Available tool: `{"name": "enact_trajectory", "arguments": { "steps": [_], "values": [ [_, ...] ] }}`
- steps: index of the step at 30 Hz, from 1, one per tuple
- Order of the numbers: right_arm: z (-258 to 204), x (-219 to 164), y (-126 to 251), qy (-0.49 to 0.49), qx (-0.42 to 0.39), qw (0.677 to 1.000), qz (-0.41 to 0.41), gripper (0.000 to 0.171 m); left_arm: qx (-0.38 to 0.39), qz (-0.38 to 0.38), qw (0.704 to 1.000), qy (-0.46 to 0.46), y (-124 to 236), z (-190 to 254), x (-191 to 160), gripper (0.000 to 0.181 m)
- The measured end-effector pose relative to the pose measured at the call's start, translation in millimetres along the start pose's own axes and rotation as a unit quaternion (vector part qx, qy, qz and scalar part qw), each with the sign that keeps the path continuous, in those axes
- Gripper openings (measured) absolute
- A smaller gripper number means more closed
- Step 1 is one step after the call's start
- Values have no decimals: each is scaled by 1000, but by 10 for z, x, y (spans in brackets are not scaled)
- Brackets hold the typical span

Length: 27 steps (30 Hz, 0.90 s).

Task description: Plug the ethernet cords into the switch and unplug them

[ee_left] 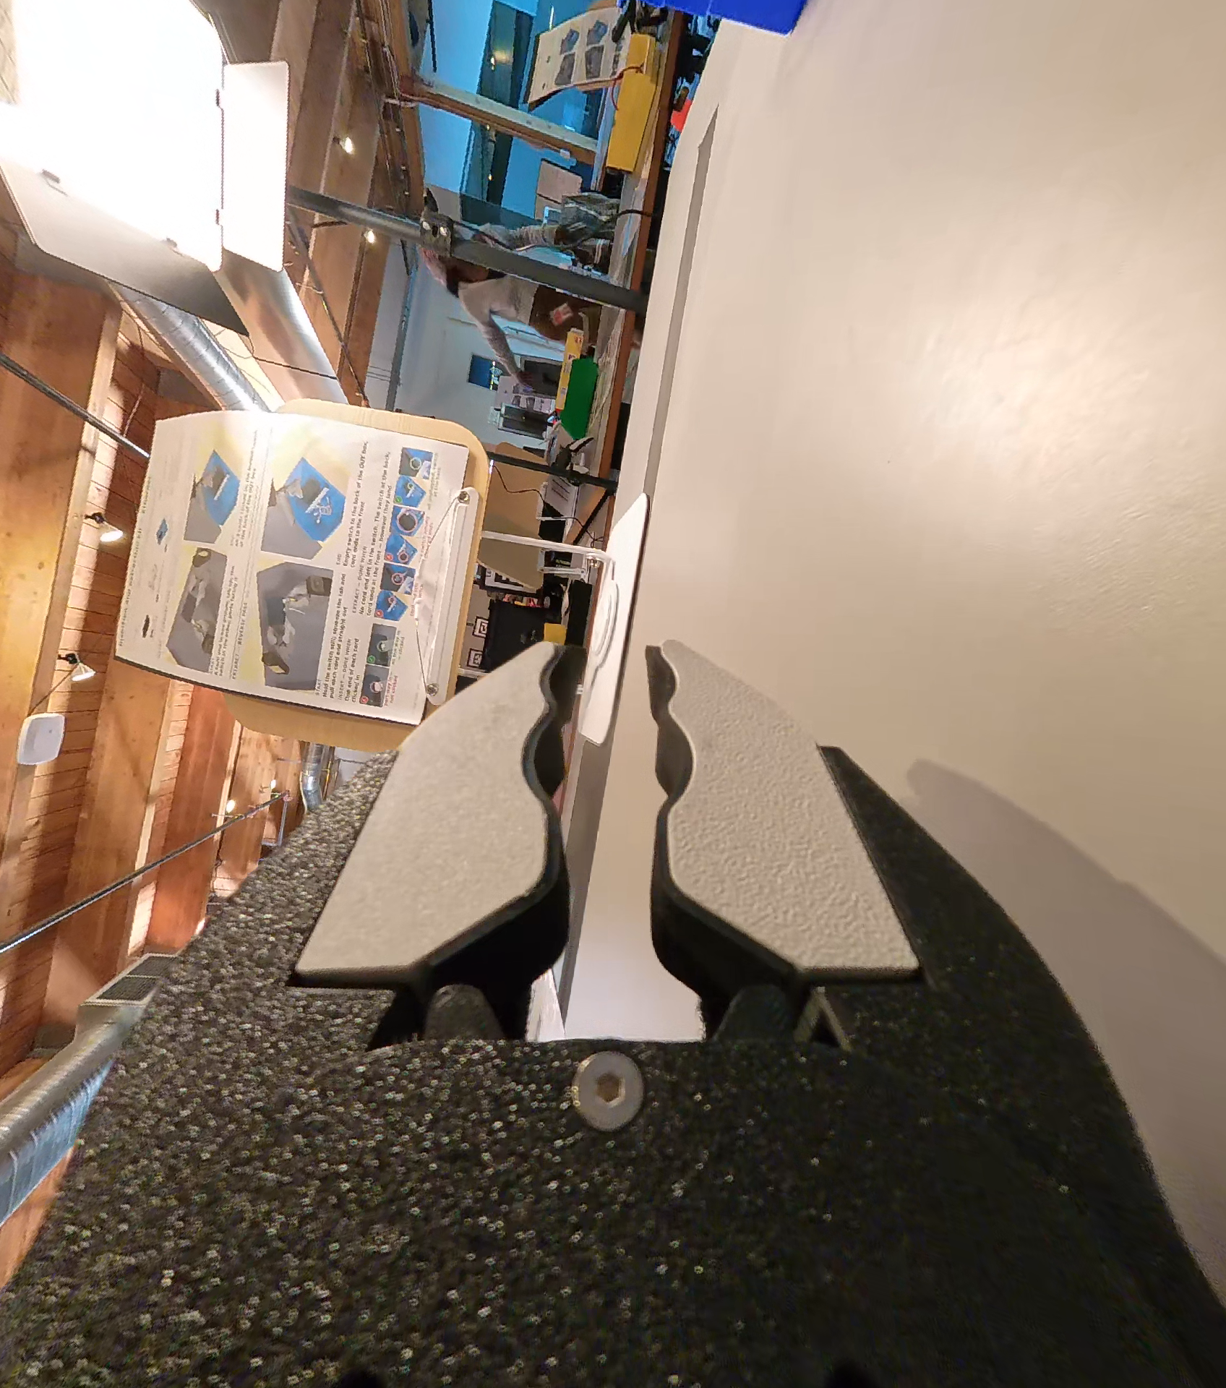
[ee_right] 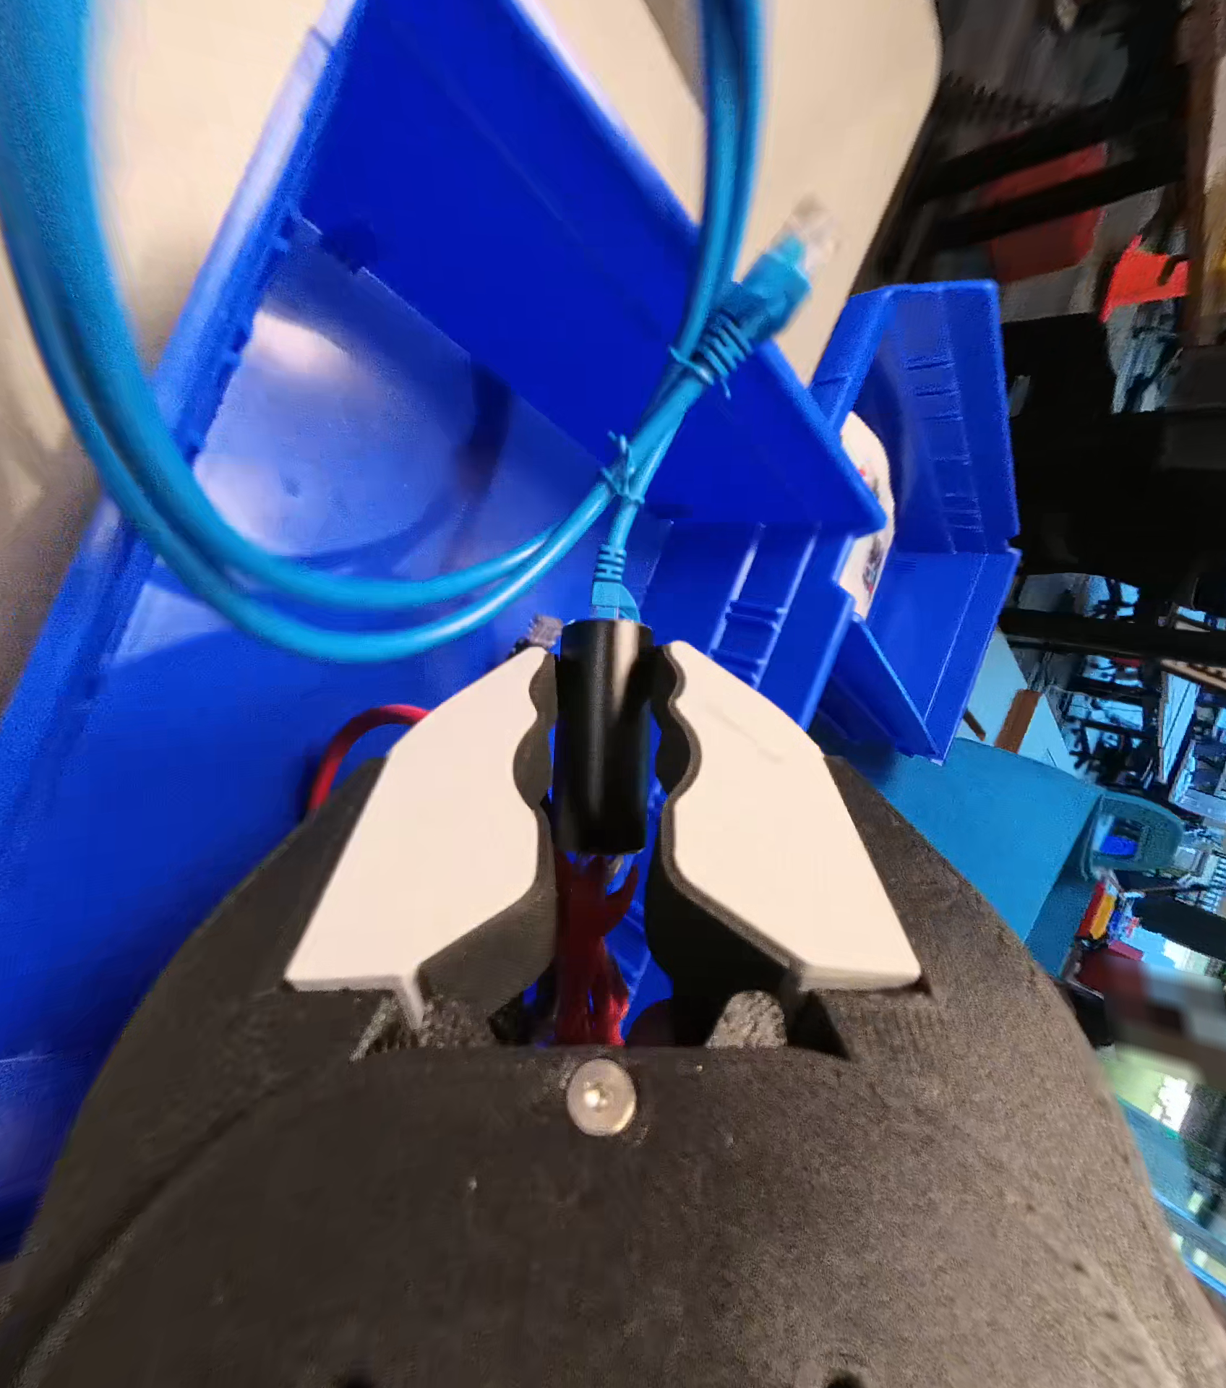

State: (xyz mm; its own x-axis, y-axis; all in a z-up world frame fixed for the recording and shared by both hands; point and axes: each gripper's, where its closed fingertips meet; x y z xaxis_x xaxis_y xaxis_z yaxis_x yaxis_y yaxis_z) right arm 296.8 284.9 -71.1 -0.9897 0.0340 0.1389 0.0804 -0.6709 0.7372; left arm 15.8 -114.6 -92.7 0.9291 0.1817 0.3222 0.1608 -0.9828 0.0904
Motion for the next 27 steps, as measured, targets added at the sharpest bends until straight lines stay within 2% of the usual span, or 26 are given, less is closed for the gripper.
{"name": "enact_trajectory", "arguments": {
  "steps": [3,7,9,10,13,16,21,24,27],
  "values": [
    [-34,47,-145,18,3,1000,-24,25,1,1,1000,4,6,-16,-9,20],
    [-32,90,-68,-7,24,1000,14,31,2,0,1000,7,14,-36,-32,20],
    [71,137,113,-39,15,997,71,34,1,-1,1000,12,12,-39,-39,20],
    [125,149,231,-55,10,994,98,42,0,-1,1000,14,9,-36,-41,20],
    [284,128,642,-92,-21,980,176,43,-6,-1,1000,24,-3,-12,-40,20],
    [255,69,1058,-120,-30,959,253,47,-9,-3,999,34,-3,-7,-37,20],
    [-271,-122,1578,-164,-16,898,407,42,3,-12,996,94,105,-154,-55,23],
    [-704,-331,1631,-194,0,867,460,40,20,-28,984,174,271,-303,-122,31],
    [-1066,-503,1629,-215,6,839,500,40,72,-14,957,280,578,-522,-199,35]
  ]
}}
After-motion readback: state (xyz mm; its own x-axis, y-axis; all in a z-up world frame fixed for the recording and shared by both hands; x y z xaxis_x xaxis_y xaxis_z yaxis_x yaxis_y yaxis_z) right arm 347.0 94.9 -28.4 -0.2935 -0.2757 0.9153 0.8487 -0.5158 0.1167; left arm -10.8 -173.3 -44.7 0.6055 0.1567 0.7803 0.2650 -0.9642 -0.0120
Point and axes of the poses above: each gripper's, where its closed fingertips meet, y back along the fingers, x out of its top, z = x × y across the jaws, and after that the axes turned 4 degrees about y, right-handed
